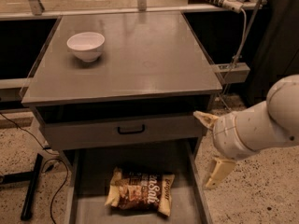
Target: Pick brown chip bag from middle drawer and place on counter
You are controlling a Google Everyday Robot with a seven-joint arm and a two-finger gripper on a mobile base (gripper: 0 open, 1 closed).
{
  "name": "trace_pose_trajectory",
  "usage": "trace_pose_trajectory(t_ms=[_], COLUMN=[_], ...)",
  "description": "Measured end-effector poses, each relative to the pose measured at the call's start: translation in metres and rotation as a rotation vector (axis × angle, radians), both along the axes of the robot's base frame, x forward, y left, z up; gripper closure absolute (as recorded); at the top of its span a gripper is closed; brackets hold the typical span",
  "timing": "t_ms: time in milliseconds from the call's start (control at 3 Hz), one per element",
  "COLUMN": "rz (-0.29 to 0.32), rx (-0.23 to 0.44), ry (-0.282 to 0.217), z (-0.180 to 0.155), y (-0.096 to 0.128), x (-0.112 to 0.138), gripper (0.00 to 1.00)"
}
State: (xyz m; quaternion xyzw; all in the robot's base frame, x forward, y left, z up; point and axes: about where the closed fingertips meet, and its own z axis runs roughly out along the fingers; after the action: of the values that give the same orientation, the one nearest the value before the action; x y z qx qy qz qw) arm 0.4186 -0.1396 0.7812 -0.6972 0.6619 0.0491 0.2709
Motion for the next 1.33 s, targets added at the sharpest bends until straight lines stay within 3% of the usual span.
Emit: trace_pose_trajectory(t_ms=[667,1000,1333], rz=[-0.039,-0.039,-0.045], rx=[0.170,0.170,0.183], ry=[0.010,0.010,0.036], z=[-0.119,-0.119,-0.147], y=[-0.001,-0.001,0.003], x=[0.035,0.035,0.035], gripper=[0.00,0.00,0.00])
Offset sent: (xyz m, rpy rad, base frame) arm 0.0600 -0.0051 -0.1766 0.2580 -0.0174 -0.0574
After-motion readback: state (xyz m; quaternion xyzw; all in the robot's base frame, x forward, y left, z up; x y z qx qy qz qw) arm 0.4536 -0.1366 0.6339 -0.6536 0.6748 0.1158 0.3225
